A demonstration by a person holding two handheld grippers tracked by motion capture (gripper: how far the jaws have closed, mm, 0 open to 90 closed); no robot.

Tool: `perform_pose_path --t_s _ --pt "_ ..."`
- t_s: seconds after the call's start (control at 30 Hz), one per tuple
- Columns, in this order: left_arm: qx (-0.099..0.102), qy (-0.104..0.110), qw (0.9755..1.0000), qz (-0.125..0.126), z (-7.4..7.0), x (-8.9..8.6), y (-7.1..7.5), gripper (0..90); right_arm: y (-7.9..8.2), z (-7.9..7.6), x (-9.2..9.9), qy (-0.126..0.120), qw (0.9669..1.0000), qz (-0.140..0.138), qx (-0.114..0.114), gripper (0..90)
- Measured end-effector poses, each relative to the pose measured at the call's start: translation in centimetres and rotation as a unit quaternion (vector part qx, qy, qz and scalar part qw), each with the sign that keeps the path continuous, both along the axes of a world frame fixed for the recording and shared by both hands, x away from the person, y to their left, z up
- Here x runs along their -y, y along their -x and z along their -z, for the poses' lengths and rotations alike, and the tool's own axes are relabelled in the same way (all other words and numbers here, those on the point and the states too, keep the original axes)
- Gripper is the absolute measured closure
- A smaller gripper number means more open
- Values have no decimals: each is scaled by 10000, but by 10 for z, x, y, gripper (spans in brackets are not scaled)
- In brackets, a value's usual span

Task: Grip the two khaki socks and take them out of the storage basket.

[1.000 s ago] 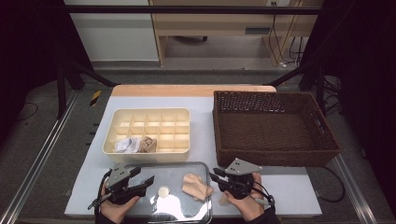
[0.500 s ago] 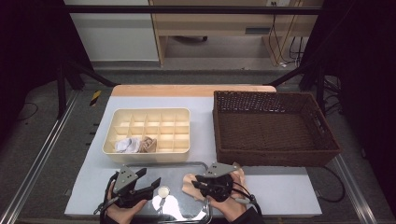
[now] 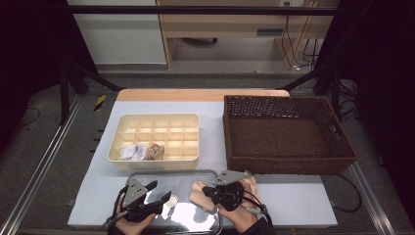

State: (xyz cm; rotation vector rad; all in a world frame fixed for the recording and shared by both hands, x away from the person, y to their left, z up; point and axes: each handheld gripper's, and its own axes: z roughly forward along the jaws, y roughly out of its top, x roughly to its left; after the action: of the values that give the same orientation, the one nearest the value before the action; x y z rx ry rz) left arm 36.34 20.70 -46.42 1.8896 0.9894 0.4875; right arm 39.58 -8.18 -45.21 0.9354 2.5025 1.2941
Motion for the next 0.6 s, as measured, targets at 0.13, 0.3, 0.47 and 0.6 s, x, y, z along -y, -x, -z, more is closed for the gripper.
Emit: perform_pose_path --t_s 0.13,0.3,0.47,0.6 --pt "-18 -40 10000 36 2 1 -1 358 -1 -10 12 -160 9994 278 159 885" --pt "-17 -42 10000 14 3 -2 -2 357 -10 -2 25 229 9969 702 263 883" --pt "-31 -30 10000 -10 3 -4 -3 357 -17 9 31 543 9937 966 176 859" --pt "-18 -22 10000 -26 2 -5 -2 357 -17 7 32 559 9933 980 263 815"
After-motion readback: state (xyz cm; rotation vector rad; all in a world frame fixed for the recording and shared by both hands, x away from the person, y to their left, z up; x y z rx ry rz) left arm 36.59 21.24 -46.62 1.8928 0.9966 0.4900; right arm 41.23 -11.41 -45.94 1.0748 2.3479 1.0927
